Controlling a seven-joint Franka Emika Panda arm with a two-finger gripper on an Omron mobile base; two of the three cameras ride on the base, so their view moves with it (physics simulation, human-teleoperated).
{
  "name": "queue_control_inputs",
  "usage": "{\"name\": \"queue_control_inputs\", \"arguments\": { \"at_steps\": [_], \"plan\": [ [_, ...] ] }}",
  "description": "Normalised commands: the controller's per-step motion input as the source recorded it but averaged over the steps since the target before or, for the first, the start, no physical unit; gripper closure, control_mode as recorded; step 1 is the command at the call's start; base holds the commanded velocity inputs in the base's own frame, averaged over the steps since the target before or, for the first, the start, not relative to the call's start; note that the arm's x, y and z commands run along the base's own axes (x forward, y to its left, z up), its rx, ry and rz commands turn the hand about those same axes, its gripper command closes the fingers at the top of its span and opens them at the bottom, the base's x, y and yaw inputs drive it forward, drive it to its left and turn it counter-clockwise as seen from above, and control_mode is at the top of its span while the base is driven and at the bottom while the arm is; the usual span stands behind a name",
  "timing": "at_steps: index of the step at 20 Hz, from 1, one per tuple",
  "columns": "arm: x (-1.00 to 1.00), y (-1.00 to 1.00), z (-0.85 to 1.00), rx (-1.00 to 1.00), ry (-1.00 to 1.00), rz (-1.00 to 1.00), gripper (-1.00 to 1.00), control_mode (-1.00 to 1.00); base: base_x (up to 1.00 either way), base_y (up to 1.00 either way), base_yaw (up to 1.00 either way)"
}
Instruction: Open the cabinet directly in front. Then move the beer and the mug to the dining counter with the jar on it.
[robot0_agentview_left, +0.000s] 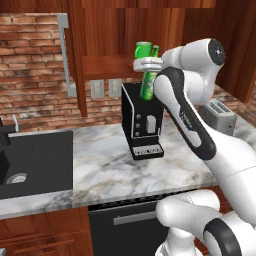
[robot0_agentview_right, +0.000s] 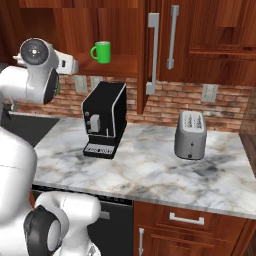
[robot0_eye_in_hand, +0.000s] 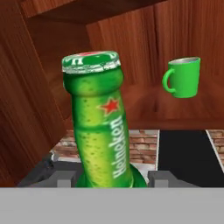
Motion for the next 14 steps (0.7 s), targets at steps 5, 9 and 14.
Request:
{"name": "queue_control_inputs", "arguments": {
  "at_steps": [5,9,14],
  "plan": [
    [-1.00,0.00,-0.43,0.00,0.07,0.22,1.00,-1.00,0.00,0.00,0.00],
    [-0.95,0.02,-0.38,-0.02,0.02,0.26,1.00,-1.00,0.00,0.00,0.00],
    [-0.55,0.00,-0.09,0.00,-0.19,0.13,1.00,-1.00,0.00,0.00,0.00]
  ]
}}
